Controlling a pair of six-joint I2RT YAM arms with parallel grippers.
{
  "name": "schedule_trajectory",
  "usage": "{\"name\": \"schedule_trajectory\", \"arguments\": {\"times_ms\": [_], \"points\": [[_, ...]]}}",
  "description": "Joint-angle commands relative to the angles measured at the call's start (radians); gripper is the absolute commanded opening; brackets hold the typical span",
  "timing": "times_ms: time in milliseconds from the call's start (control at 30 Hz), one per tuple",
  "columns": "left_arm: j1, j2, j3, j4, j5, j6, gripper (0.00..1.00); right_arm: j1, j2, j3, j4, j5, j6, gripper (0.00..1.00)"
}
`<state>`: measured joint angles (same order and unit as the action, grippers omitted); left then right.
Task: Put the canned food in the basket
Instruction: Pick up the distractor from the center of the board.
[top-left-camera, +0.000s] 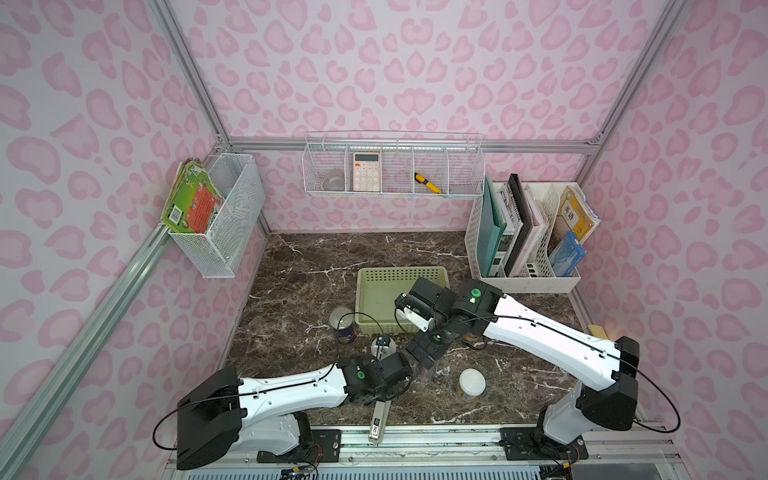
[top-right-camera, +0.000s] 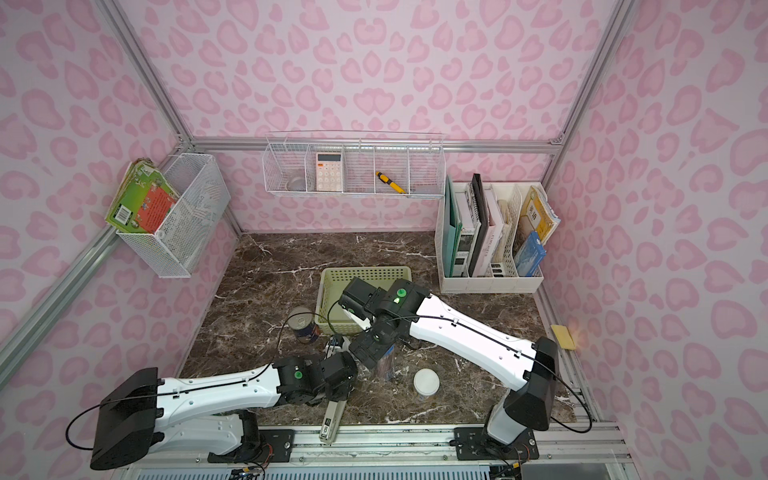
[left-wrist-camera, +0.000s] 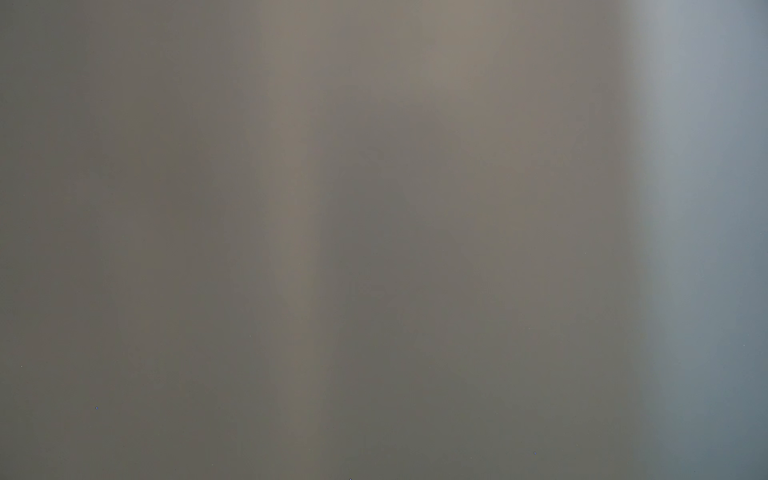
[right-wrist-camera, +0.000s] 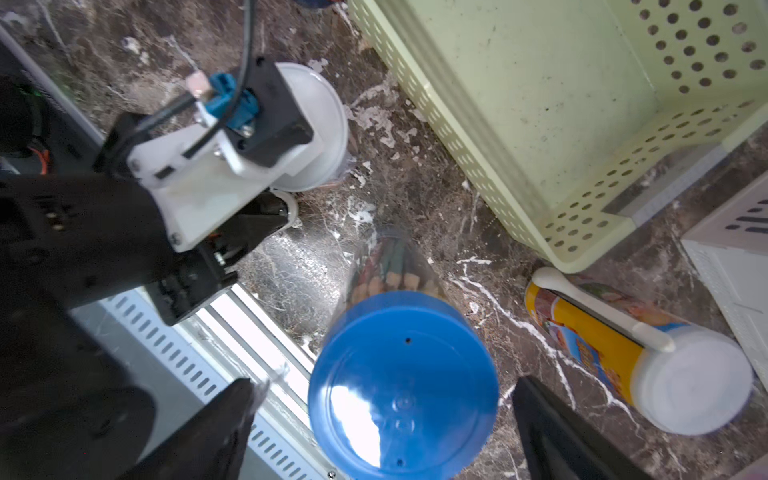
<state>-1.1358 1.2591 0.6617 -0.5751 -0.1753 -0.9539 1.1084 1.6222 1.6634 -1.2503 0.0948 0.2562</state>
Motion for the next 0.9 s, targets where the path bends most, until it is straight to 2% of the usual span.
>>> {"name": "schedule_trajectory", "arguments": {"times_ms": [0, 233, 300, 400, 500, 567, 700, 867], "points": [[-0.002, -0.013, -0.002, -0.320, 0.268, -0.040, 0.00, 0.002, 0.008, -0.005, -0.006, 0.048, 0.015, 1.00], [-0.005, -0.124, 0.094, -0.458, 0.237, -0.041, 0.00, -0.001, 0.019, -0.058, 0.036, 0.041, 0.012, 0.99], [-0.004, -0.165, 0.127, -0.501, 0.226, -0.045, 0.00, -0.001, 0.014, -0.068, 0.046, 0.032, 0.009, 0.89], [-0.004, -0.203, 0.152, -0.548, 0.204, -0.052, 0.00, -0.002, 0.014, -0.077, 0.045, 0.020, 0.005, 0.66], [-0.004, -0.222, 0.157, -0.559, 0.209, -0.057, 0.00, -0.001, 0.013, -0.068, 0.041, 0.011, 0.009, 0.51], [-0.005, -0.234, 0.157, -0.553, 0.222, -0.060, 0.00, -0.001, 0.006, -0.058, 0.033, 0.019, 0.019, 0.50], [-0.004, -0.279, 0.188, -0.590, 0.223, -0.063, 0.00, 0.005, -0.011, -0.012, 0.006, 0.035, 0.029, 0.41], [-0.005, -0.382, 0.284, -0.725, 0.142, -0.064, 0.00, 0.004, -0.017, 0.087, -0.054, 0.091, 0.028, 0.35]]}}
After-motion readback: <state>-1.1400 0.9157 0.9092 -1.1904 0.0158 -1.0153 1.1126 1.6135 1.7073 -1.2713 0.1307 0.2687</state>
